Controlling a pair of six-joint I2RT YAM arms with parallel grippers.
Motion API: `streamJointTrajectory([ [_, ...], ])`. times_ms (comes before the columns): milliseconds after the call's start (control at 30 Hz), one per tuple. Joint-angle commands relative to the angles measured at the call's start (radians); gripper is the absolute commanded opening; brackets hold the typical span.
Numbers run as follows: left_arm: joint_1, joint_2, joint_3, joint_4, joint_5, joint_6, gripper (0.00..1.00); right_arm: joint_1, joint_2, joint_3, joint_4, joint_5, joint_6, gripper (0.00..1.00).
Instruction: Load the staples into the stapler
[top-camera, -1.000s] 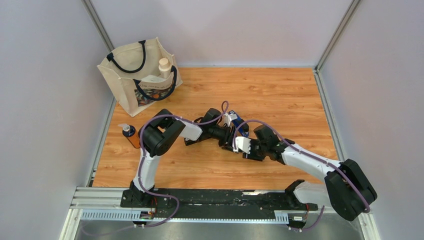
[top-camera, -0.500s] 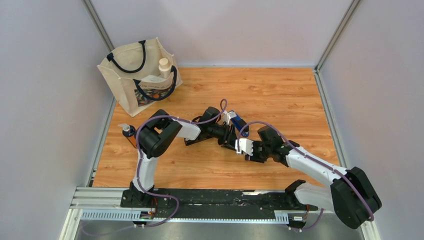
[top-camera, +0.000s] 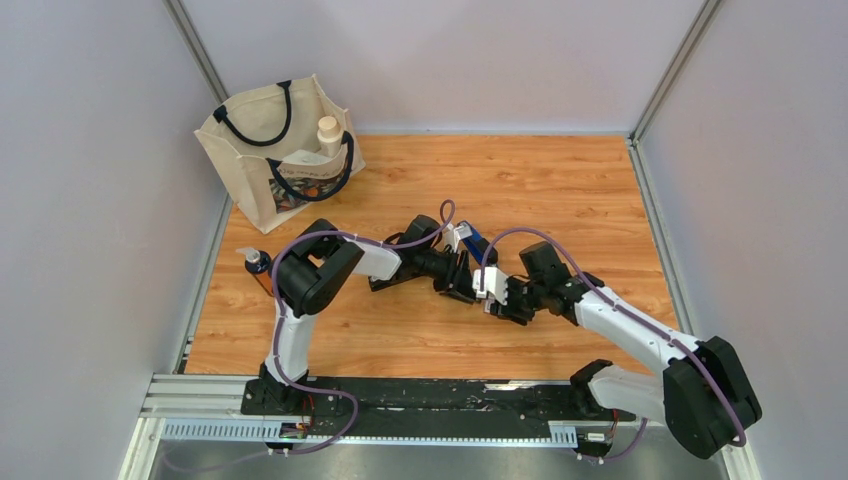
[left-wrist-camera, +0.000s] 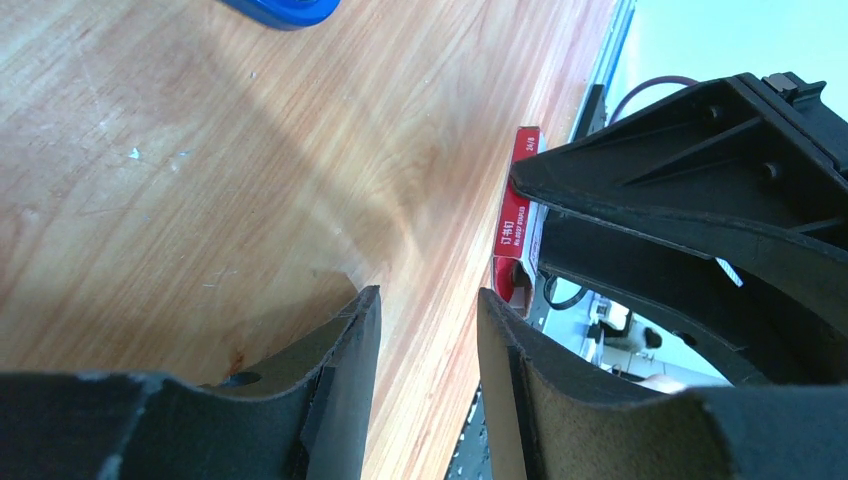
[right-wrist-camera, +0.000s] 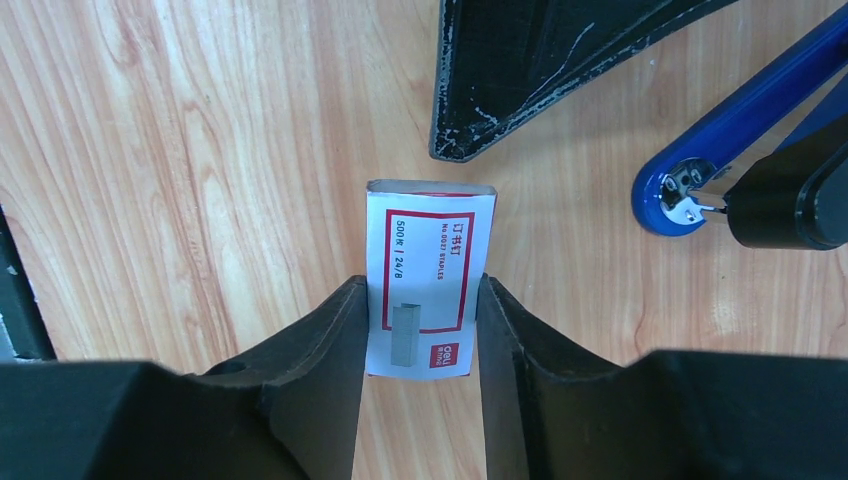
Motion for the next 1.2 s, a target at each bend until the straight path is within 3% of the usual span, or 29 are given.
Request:
streamJointTrajectory([
  [0, 0.004, -0.059, 0.023, -0.015, -0.007, 0.051, 0.48, -0.015, -0.01, 0.038, -0.02, -0.06, 0.027, 0.42],
  [533, -0.038, -0.09, 0.059, -0.074, -0.033, 0.125, 0.43, -0.035, 0.03, 0.087, -0.085, -0.119, 0.047, 0.43],
  [1167, -0.052, -0.084, 0.049, -0.044, -0.012, 0.093, 0.41, -0.058, 0.04, 0.087, -0.053, -0.101, 0.075, 0.43],
])
